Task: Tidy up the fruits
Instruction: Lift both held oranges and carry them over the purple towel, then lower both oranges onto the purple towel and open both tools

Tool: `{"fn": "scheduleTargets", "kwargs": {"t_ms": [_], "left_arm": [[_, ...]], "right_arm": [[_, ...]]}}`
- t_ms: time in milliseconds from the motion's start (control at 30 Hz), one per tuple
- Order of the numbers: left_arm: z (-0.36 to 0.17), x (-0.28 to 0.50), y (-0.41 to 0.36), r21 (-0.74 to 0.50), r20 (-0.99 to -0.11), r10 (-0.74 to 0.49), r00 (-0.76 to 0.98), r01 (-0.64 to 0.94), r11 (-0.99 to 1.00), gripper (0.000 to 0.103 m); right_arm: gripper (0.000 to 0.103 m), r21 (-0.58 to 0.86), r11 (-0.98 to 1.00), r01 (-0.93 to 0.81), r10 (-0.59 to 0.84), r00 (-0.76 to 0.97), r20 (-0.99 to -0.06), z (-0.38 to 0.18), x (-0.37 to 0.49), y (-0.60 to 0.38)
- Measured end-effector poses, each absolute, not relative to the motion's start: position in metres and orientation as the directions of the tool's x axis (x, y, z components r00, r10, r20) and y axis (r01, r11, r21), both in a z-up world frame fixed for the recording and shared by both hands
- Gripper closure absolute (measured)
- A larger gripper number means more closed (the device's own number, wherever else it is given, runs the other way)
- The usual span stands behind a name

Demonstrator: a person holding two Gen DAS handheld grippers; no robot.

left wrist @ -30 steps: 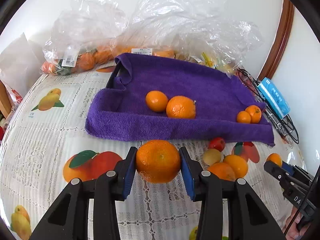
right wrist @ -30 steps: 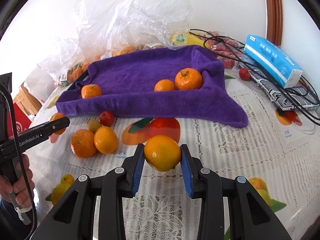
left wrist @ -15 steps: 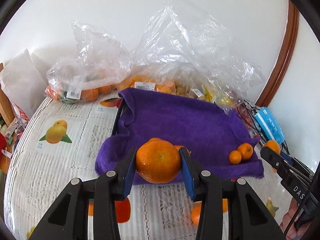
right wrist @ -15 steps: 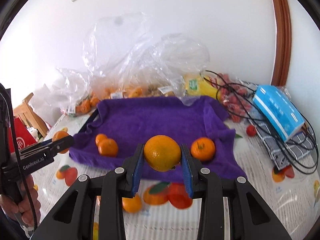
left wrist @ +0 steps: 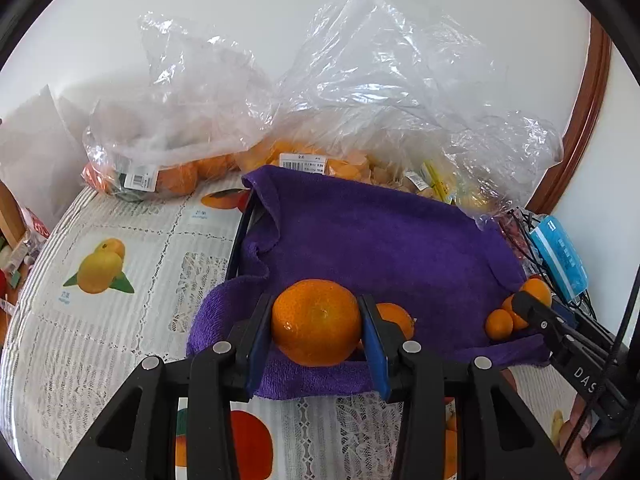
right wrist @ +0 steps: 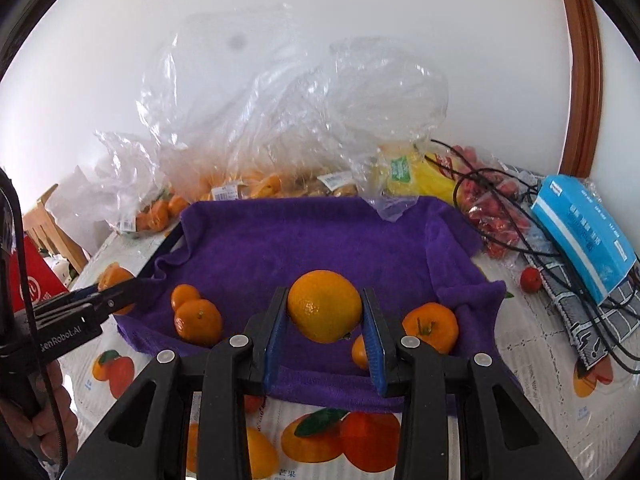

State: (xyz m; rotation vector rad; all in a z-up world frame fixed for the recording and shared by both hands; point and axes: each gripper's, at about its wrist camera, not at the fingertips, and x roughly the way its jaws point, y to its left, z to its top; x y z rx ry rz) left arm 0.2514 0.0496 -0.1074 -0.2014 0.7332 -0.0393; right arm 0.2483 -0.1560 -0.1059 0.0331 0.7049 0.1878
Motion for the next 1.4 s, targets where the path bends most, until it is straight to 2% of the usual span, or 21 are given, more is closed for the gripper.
{"fn": "scheduleTargets", "kwargs": {"t_ms": [500, 1000, 1400], "left_arm": [[-0.115, 0.25, 0.049, -0.211, -0.662, -0.108, 0.742, -0.046, 0.976, 0.063], [-0.117, 0.251, 0.049, -0.209, -0.667, -0.108, 0.738, -0.046, 0.977, 0.063], [-0.12, 0.252, 0.052, -0.22, -0.671, -0.106, 0.734, -0.06, 0.974, 0.063]], "right_arm": [[0.068, 0.065, 0.982, -0.179, 0.179, 0.756, -0.63, -0.113, 0.245, -0.148], [0.068, 0.065, 0.981, -0.185, 0.181, 0.722, -0.668, -0.126, 0.253, -0.142], [0.068, 0.068, 0.981, -0.183, 0.181, 0.726, -0.664, -0.125, 0.252, -0.143]]}}
